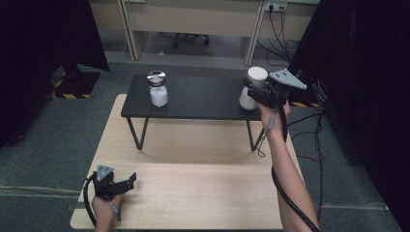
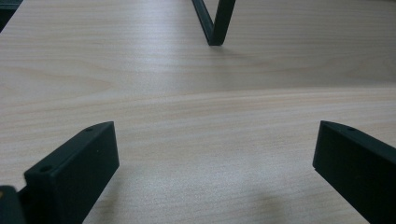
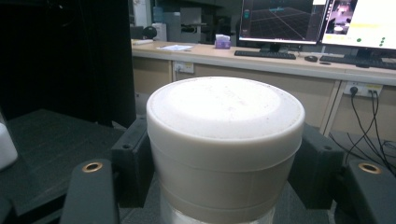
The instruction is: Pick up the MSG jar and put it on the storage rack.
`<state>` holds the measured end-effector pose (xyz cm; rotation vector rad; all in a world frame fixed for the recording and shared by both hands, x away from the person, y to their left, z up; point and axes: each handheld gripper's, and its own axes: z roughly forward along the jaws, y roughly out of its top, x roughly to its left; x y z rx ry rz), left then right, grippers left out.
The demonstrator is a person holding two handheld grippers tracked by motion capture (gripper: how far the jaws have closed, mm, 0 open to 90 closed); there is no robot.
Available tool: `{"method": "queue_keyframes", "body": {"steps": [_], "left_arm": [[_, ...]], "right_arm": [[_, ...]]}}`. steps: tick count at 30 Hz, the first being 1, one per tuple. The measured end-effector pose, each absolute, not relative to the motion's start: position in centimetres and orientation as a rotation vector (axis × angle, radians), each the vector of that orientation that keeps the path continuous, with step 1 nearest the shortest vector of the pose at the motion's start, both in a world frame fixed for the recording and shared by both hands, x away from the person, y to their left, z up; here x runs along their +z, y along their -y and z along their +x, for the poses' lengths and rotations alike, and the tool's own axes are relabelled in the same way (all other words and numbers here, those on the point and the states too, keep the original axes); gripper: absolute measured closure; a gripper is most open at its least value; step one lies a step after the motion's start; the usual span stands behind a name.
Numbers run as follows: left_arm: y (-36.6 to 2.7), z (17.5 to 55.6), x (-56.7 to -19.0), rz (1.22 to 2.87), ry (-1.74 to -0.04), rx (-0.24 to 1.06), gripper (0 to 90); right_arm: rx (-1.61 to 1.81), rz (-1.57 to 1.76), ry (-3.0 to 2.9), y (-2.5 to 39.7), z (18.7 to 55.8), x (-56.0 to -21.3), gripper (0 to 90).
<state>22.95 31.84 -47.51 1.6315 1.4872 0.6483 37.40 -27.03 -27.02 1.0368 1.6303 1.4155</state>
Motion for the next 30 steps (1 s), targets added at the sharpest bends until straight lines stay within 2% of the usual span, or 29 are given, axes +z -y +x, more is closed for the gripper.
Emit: {"method": "queue_keyframes", "body": {"steps": [27, 30], "left_arm": [[-31.7, 23.01, -47.44, 1.642, -1.49, 0.651, 0.0], [-31.69, 23.01, -47.44, 1.642, -1.49, 0.651, 0.0]], "right_arm": [[1.42, 1.023, -1.64, 27.16, 37.82, -27.63, 33.3], [1.413, 1.022, -1.63, 27.04, 37.78, -27.8, 20.0]]}}
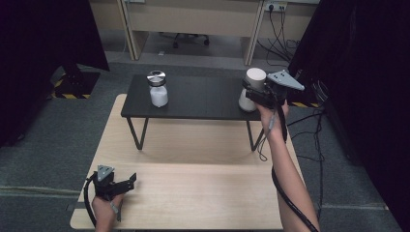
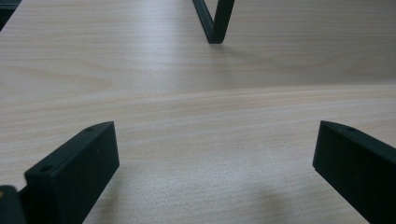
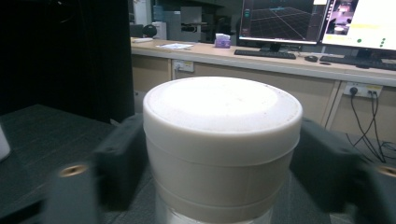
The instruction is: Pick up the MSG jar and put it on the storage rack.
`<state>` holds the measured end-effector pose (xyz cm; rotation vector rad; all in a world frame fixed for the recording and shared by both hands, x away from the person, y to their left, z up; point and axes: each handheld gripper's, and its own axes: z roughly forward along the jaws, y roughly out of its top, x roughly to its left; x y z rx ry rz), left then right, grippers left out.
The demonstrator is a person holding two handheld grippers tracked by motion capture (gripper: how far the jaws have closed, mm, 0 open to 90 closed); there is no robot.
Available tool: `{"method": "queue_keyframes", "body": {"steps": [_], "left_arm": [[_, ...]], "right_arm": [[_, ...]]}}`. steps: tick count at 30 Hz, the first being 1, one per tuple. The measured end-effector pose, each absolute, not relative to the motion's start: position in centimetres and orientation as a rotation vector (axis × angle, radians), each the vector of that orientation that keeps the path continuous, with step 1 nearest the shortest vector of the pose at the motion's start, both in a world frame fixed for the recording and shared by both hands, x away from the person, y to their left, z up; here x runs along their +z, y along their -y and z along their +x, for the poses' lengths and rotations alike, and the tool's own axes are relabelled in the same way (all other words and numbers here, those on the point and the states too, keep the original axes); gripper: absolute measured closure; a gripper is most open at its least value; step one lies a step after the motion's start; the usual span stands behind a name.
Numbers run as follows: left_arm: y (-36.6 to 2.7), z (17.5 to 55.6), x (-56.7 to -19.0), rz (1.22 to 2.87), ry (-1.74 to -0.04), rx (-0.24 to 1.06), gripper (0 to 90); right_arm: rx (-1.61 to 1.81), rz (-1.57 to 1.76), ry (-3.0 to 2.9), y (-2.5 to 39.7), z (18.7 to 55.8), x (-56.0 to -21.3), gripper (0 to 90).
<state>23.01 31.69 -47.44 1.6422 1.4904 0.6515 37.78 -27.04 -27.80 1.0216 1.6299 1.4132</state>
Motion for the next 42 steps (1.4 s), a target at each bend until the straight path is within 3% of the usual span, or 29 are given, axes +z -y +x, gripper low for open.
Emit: {"method": "queue_keyframes", "body": {"steps": [6, 25, 42], "left_arm": [[-31.7, 23.0, -47.4, 1.647, -1.487, 0.65, 0.0], [-31.4, 23.1, -47.4, 1.667, -1.48, 0.658, 0.0], [-31.3, 23.2, -47.3, 1.677, -1.482, 0.661, 0.0]], "right_arm": [[1.431, 0.987, -1.609, 27.0, 37.2, -29.1, 0.3], [1.368, 0.965, -1.532, 28.2, 30.7, -33.3, 0.3], [1.352, 1.041, -1.531, 29.7, 27.2, -37.9, 0.3]]}}
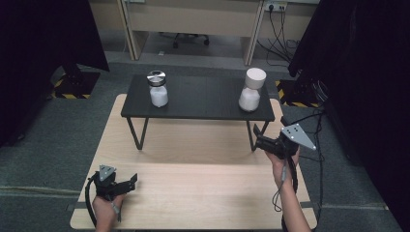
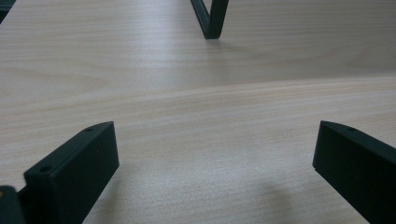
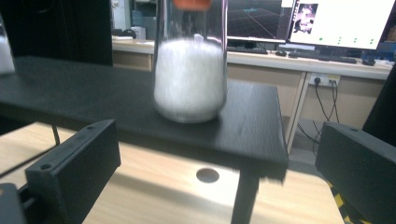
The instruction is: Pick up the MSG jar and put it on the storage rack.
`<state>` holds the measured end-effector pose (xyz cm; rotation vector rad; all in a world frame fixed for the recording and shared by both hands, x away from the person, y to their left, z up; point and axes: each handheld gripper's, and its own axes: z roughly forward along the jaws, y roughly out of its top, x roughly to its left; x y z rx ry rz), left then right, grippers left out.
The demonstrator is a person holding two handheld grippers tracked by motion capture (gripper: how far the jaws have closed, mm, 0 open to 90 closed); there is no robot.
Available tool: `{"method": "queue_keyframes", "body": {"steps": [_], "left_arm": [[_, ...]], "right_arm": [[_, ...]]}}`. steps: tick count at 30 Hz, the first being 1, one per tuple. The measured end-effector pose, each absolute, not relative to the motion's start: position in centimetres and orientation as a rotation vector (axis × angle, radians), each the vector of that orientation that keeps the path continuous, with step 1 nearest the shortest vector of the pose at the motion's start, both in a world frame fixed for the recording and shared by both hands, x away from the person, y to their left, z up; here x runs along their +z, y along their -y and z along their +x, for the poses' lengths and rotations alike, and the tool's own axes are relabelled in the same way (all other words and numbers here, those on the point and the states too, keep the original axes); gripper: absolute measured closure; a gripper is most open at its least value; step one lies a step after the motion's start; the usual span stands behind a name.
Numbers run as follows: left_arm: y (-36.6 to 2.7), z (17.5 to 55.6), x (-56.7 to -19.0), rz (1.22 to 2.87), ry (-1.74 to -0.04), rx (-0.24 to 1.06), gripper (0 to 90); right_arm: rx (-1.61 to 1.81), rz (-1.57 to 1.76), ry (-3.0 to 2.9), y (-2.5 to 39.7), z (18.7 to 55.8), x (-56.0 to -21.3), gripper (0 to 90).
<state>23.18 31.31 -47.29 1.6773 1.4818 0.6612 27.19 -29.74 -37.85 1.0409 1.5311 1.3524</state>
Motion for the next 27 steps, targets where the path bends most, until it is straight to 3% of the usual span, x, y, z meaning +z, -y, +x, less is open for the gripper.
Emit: {"method": "queue_keyframes", "body": {"steps": [27], "left_arm": [[-31.1, 23.3, -47.2, 1.698, -1.472, 0.667, 0.0]], "right_arm": [[1.251, 1.152, -1.502, 30.9, 22.2, -45.1, 0.3]]}}
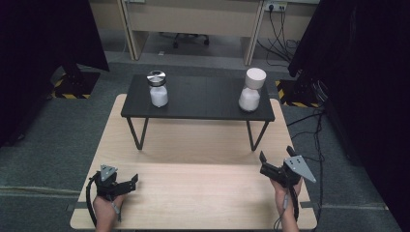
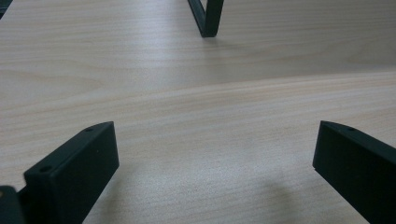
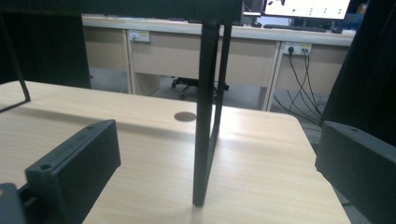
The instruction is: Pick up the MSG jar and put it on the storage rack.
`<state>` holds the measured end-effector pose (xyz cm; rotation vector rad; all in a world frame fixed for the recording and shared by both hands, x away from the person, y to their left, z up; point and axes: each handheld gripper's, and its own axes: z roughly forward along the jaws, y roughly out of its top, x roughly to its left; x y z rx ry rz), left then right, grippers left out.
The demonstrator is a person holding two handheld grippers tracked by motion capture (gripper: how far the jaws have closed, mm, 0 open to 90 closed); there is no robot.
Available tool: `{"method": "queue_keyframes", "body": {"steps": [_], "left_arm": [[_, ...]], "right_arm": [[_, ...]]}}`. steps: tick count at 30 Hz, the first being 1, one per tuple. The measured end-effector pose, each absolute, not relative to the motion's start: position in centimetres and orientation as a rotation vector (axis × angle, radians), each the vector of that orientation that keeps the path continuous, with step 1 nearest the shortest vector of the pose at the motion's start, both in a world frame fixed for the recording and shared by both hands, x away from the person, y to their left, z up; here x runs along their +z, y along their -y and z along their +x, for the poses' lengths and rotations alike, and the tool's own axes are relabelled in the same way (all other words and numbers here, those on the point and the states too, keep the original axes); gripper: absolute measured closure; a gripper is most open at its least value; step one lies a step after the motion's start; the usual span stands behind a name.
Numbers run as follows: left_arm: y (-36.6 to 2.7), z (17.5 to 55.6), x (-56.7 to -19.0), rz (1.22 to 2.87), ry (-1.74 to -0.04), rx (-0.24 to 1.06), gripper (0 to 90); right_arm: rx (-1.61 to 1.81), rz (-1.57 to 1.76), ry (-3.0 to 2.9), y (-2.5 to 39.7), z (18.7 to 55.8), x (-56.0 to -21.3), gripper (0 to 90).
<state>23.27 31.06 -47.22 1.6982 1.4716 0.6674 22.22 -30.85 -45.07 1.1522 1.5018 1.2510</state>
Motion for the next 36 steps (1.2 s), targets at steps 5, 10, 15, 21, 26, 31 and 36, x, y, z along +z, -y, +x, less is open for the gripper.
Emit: {"method": "queue_keyframes", "body": {"steps": [5, 10, 15, 21, 26, 31, 36], "left_arm": [[-30.9, 23.3, -47.1, 1.708, -1.474, 0.67, 0.0], [-30.8, 23.4, -47.1, 1.717, -1.473, 0.674, 0.0], [-30.7, 23.4, -47.1, 1.72, -1.475, 0.675, 0.0], [-30.7, 23.5, -47.1, 1.72, -1.476, 0.675, 0.0], [-30.7, 23.5, -47.1, 1.721, -1.478, 0.673, 0.0], [-30.7, 23.5, -47.1, 1.722, -1.478, 0.673, 0.0], [-30.7, 23.5, -47.0, 1.723, -1.479, 0.672, 0.0]], "right_arm": [[1.226, 1.179, -1.502, 31.0, 21.4, -46.4, 0.3], [1.204, 1.213, -1.501, 31.3, 20.5, -47.8, 0.3], [1.184, 1.248, -1.501, 31.6, 19.6, -48.9, 0.3], [1.161, 1.28, -1.496, 32.0, 18.6, -50.2, 0.3], [1.147, 1.298, -1.485, 32.0, 18.0, -51.0, 0.3], [1.143, 1.311, -1.47, 31.9, 17.7, -51.7, 0.3], [1.15, 1.297, -1.459, 31.8, 17.4, -52.1, 0.3]]}}
